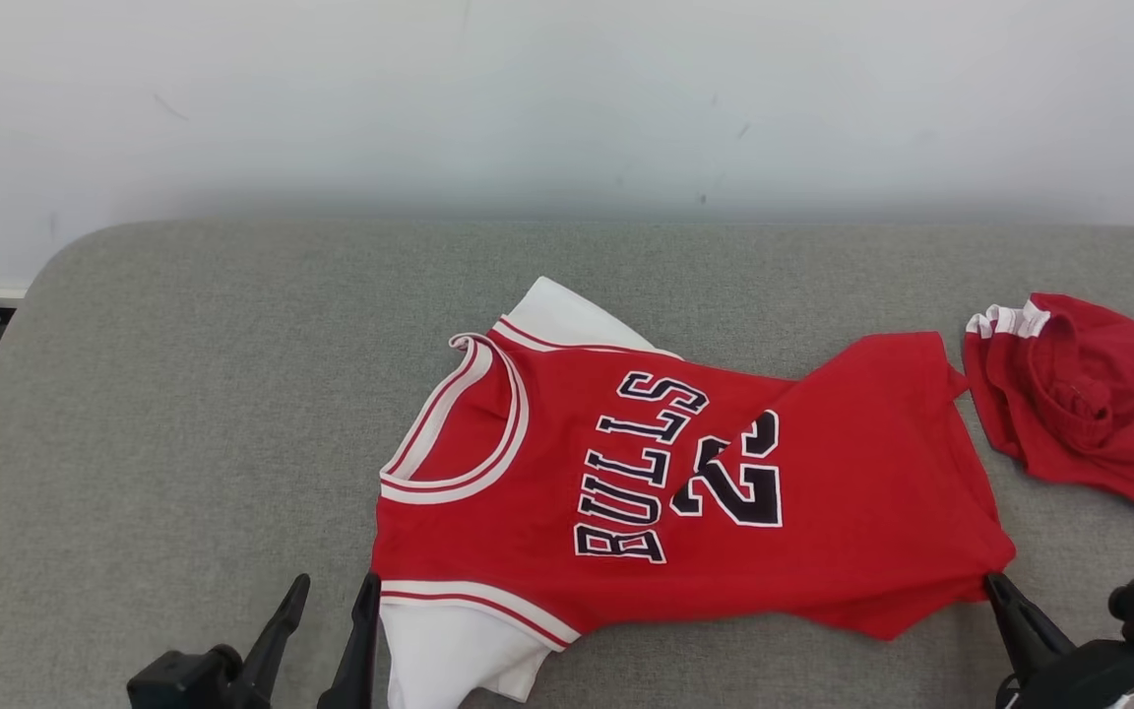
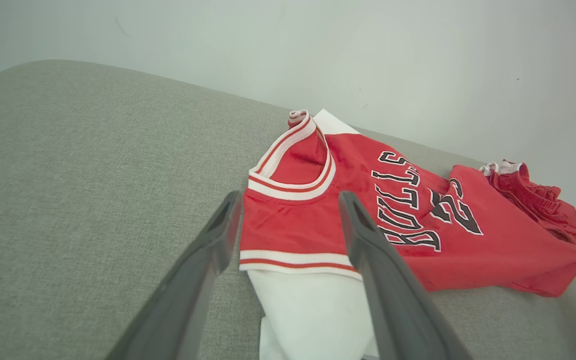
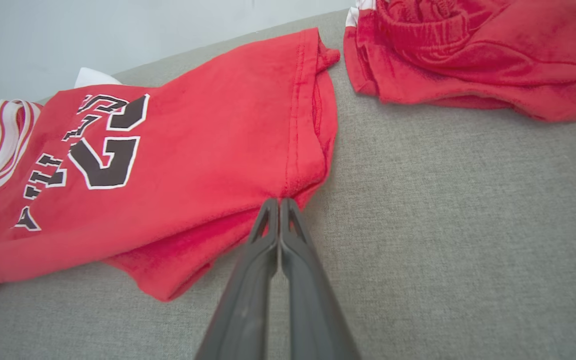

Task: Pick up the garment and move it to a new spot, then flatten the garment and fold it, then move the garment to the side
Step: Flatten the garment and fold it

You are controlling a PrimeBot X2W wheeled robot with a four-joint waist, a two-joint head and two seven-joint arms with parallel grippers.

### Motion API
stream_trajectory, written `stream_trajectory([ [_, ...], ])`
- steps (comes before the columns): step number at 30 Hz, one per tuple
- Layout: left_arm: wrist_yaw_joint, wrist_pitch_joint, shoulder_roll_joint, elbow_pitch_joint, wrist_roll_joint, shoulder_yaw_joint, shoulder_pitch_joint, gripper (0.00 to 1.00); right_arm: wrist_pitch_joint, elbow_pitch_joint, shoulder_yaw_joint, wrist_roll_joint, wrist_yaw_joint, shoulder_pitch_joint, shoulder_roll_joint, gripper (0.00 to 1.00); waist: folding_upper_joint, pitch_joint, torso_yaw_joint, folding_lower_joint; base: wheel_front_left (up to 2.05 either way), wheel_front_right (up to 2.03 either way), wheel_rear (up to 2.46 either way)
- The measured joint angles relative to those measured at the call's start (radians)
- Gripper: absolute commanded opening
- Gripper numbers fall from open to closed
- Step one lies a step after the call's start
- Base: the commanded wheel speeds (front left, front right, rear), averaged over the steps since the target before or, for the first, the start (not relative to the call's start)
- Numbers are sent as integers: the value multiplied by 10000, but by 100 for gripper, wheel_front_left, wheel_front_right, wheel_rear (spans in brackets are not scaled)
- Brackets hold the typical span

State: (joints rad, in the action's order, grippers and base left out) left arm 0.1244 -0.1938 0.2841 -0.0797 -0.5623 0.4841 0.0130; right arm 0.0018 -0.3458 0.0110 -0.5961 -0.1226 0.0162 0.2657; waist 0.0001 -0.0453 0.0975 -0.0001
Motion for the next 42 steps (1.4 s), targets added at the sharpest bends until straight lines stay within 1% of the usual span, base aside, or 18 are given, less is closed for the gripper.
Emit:
stream_trajectory([
  [1,0,6,-2,2,2,13,23,100,105,65,17,38,10,5,31,8,0,-10,10,0,0,0,0],
  [2,0,17,-2,2,2,12,48,100,222,171,77,58,56,4,50,100,-1,-19,20,-1,0,0,0],
  [4,0,98,-10,-4,2,35,177,100,278,405,132,226,171,39,121,100,0,-32,56,0,0,0,0],
  [6,0,199,33,-44,6,58,158,100,384,1012,109,460,428,211,330,100,0,-58,134,0,0,0,0],
  [8,0,328,88,-40,29,96,119,100,433,1371,92,545,539,249,376,100,0,-69,151,0,0,0,0],
  [9,-4,466,111,-38,31,165,96,100,481,1661,44,560,665,414,389,100,-1,-90,170,0,0,0,0],
  [15,-29,813,196,-56,-6,479,-306,100,959,2006,167,953,1062,735,545,100,0,-241,169,2,0,0,0],
  [16,-59,895,221,-56,-8,522,-343,100,1001,2063,174,1020,1087,745,552,100,0,-270,157,1,0,0,0],
  [20,-313,1227,221,-134,-29,823,-314,100,1233,2220,226,1248,1411,756,612,100,0,-395,147,2,0,0,0],
  [22,-445,1329,140,-265,-178,809,-247,100,1329,2247,274,1323,1509,752,614,100,0,-440,162,2,0,0,0],
  [31,-485,1994,19,-1166,-282,1035,-38,100,1847,2422,577,1638,1770,328,637,100,-1,-599,129,1,0,0,0],
  [35,-667,2242,-176,-1582,-420,1158,-3,100,2077,2105,640,1687,1820,304,652,100,-1,-646,134,1,0,0,0],
  [37,-909,2364,-337,-1743,-665,1156,54,100,2176,1954,708,1716,1843,155,642,100,0,-658,144,2,0,0,0],
  [38,-911,2370,-508,-1827,-1012,1081,118,95,2197,1873,754,1762,1843,66,642,100,0,-662,150,2,0,0,0],
  [39,-963,2385,-623,-1921,-1083,1103,203,47,2201,1810,800,1772,1843,-36,623,100,0,-665,153,1,0,0,0],
  [40,-1055,2441,-662,-1988,-1068,1160,288,42,2224,1753,809,1768,1841,-141,575,100,0,-666,155,2,0,0,0],
  [41,-1087,2462,-702,-2063,-1089,1139,362,27,2274,1622,865,1768,1841,-280,541,100,0,-666,155,2,0,0,0],
  [42,-1168,2462,-752,-2140,-1185,1081,410,0,2274,1473,920,1770,1841,-393,529,47,0,-660,157,1,0,0,0],
])
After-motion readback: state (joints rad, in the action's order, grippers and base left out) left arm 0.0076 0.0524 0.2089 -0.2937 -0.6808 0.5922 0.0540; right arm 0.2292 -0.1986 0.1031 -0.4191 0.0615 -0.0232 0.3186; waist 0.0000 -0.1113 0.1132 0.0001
